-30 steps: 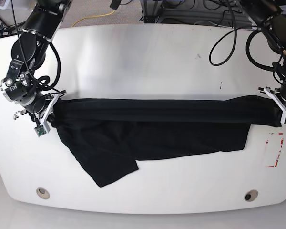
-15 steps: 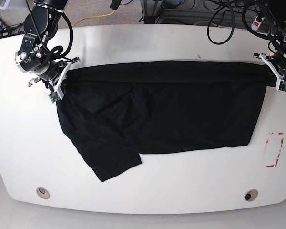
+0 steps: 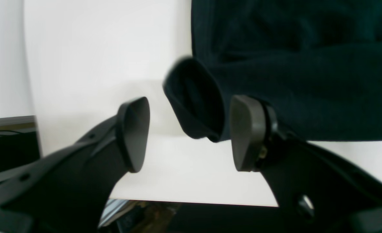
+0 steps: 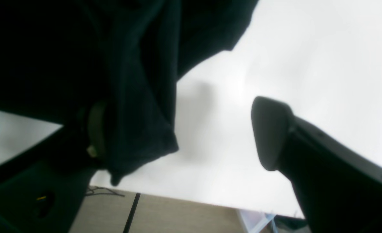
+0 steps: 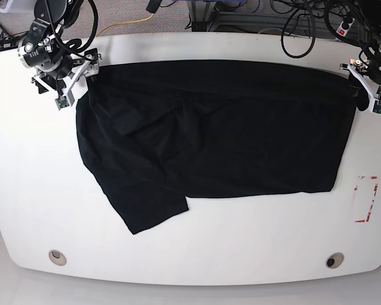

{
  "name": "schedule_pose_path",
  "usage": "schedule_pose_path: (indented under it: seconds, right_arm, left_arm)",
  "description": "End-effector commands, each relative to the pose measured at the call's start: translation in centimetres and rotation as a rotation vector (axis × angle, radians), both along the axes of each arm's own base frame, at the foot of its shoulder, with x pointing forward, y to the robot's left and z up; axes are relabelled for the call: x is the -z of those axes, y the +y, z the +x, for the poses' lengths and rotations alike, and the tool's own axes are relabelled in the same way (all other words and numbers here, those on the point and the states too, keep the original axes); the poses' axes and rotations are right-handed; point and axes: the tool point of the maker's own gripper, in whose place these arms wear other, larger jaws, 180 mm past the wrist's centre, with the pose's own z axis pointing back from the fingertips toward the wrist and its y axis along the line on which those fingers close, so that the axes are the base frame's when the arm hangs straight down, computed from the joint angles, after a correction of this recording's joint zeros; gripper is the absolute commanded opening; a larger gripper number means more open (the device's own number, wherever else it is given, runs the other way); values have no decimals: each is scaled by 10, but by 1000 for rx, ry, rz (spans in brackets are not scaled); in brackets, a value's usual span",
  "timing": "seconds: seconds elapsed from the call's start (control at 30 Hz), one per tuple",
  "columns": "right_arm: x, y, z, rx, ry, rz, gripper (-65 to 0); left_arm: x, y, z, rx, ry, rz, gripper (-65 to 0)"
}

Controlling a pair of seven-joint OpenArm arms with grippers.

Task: Fold the T-shirt properly
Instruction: 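Lay the folded hem down, pulling both grippers back along the fold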

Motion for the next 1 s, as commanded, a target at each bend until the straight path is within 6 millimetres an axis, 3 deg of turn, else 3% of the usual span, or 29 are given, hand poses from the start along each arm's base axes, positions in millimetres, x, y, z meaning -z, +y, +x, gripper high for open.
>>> schedule_pose_path:
  seconds: [0.0,0.13,0.27,0.5,0.67,0.8,0.97]
  right_arm:
    - [-11,-13,1,38,-22,-15,-105]
    - [-15,-14,-3,71,-27,62,-105]
    - [-21,0,-5,63,-36,179,-105]
    - [-35,26,1,13,-109,339,-105]
    - [-40,10,1,80,-145,330,-106]
    - [-38,9,7,101,-157,356,-106]
    - [-21,28,8,71,-102,418,-230]
  left_arm:
    - [-4,4,5,0,-24,-2,-279]
    - [-6,5,10,-7,-40,-8,-279]
    - [-17,6,22,-18,-102,-39,-279]
    - [-26,2,26,-29,-173,-112,-279]
    - [-26,2,26,-30,-177,-118,-279]
    - [-22,1,25,-31,-170,-129,-279]
    - [-7,5,20,-56,-134,-160,-279]
